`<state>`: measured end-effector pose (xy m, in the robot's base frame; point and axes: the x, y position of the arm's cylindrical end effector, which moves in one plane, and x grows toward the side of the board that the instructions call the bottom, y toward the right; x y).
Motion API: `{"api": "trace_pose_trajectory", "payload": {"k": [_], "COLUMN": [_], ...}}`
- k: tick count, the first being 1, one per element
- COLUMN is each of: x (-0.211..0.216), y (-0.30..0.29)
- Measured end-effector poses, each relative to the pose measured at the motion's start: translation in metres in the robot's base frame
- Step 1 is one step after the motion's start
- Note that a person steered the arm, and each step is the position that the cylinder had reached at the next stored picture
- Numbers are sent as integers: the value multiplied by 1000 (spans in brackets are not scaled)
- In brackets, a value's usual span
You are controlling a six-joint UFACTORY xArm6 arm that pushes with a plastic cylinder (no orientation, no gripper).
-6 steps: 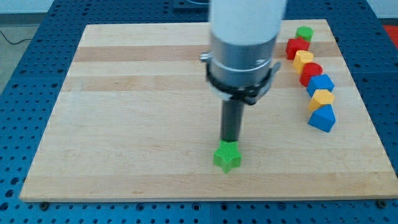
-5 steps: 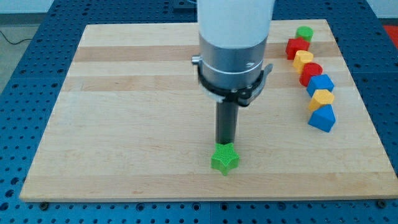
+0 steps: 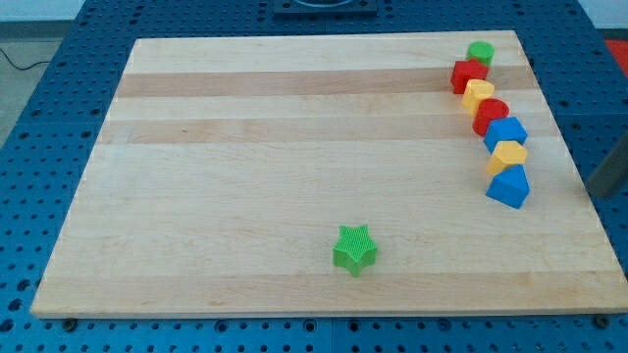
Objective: Place the blue triangle at the top right of the green star
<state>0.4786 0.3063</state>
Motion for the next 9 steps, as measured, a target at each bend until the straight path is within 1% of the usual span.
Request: {"api": "trace_pose_trajectory", "payload": {"k": [1,3,4,5,6,7,8,9], "x": [-2,25,20,8,14,45,63,63], "y": [-61,-235,-261,-213,-168,-154,-187,-224]}}
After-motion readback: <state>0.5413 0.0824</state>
